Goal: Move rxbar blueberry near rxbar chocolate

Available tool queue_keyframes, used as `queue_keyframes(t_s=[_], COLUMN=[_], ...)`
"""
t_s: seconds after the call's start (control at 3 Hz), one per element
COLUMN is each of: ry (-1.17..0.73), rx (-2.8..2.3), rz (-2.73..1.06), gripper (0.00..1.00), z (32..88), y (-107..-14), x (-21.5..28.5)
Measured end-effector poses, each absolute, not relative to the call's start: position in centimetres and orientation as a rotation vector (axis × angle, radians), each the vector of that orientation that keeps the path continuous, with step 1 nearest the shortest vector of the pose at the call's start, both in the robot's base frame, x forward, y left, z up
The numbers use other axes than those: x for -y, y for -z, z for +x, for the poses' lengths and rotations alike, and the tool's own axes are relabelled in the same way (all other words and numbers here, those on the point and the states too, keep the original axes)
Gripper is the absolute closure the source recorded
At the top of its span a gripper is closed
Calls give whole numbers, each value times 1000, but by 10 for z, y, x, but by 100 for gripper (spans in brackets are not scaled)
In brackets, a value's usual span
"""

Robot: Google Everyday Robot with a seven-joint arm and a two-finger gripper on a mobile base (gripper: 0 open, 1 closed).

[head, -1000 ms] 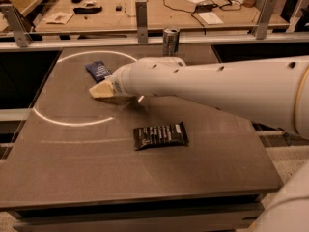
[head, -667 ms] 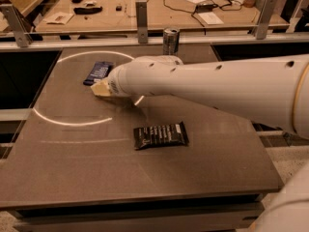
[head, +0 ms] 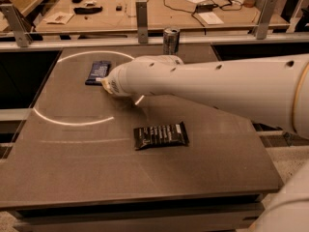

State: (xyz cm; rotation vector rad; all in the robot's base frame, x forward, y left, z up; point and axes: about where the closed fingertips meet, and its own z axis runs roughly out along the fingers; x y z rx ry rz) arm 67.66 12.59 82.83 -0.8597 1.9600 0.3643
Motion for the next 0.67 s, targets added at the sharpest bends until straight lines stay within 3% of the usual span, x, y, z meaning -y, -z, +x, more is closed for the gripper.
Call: queue_keyframes(t_s=[0.67], ry=[-529], rx=[-1876], rz=[-849], gripper=[100], z=[654], y=[-847], x=[-205])
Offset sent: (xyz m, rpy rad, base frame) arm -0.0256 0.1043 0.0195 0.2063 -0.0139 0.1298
